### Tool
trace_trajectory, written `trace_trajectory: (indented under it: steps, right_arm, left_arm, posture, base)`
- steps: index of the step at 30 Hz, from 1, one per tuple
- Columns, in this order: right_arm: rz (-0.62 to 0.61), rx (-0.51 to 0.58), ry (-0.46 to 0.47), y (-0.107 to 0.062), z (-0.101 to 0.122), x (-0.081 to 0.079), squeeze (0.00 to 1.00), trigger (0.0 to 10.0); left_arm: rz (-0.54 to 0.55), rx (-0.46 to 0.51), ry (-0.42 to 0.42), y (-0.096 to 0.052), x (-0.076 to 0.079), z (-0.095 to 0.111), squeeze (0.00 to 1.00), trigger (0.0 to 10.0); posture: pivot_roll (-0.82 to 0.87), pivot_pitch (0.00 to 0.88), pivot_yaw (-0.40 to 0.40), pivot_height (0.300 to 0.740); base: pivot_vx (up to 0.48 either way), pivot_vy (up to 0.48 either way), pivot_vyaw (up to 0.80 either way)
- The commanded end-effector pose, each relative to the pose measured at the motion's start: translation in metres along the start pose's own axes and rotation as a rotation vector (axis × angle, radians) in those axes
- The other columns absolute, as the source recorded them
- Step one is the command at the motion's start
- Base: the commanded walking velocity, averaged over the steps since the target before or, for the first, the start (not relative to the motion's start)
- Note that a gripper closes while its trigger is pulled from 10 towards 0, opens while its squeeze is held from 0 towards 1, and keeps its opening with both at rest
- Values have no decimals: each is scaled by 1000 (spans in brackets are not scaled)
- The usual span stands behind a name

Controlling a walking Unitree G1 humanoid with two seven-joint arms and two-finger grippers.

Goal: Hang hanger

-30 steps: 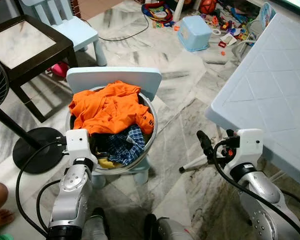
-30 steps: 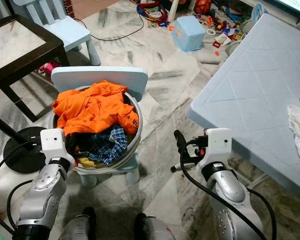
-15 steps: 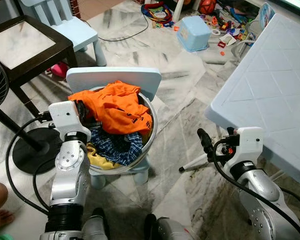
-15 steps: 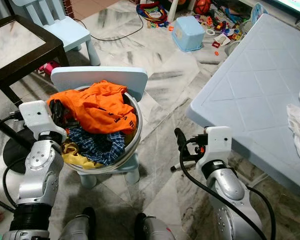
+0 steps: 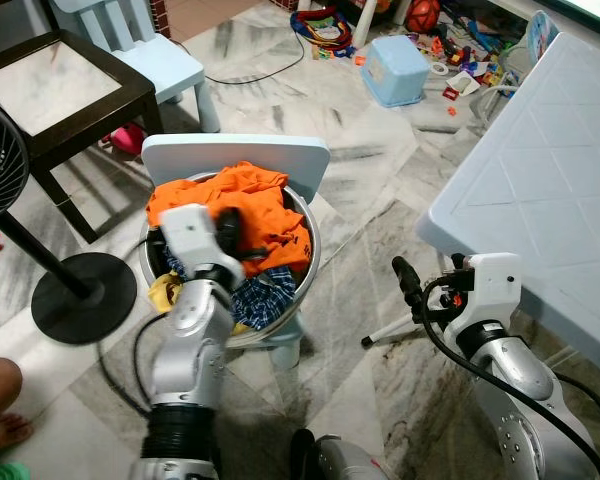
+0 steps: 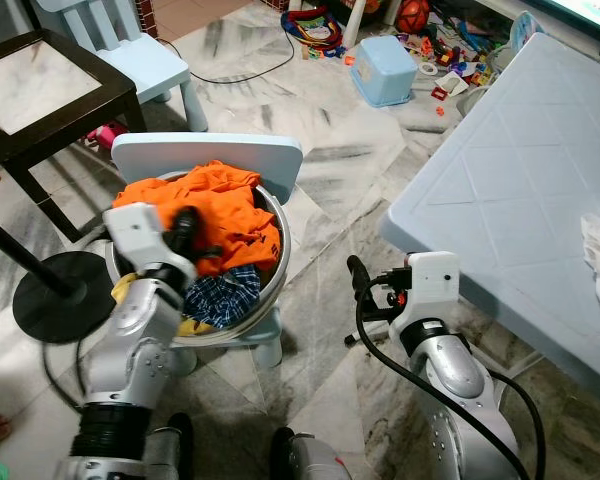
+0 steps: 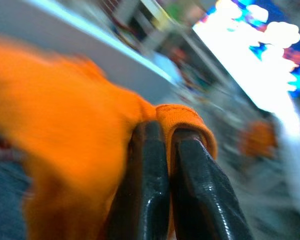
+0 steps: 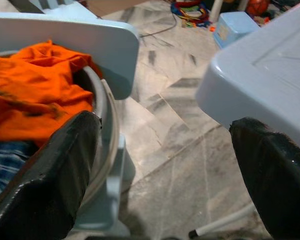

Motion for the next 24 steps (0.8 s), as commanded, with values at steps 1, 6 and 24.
trace_trajectory:
  steps: [1,6,24]
  right_arm:
    - [-30,-7,-5,-3,-3,8,0,10000]
    - [-33,-14,-4,-5,-6,9,0,10000]
    - [-31,-17,-9,-2,-7,8,0,10000]
  left_arm:
    - [-48,-57,-96,-7,15,-14,0,0]
    - [-36,-208,-240,-21,19,-42,0,0]
    - [79,-494,-107,-94,-36,-85,1000,10000]
  posture:
    - [-1,249,-135,740]
    - [0,252,-135,740]
    - [19,249,-138,740]
  base:
    - [0,0,0]
    - [0,0,0]
    - [0,0,0]
Point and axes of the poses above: a point about 5 cm out from each wrist's last joint towards the gripper, its own y axis pointing out of the wrist towards the gripper, its own z axis along the axis of the wrist's last joint, x = y × z, the point moved 5 cm from there along y, pointing out of the wrist towards the gripper, and after that the axes turned 8 degrees about y, right-handed, at the moved point
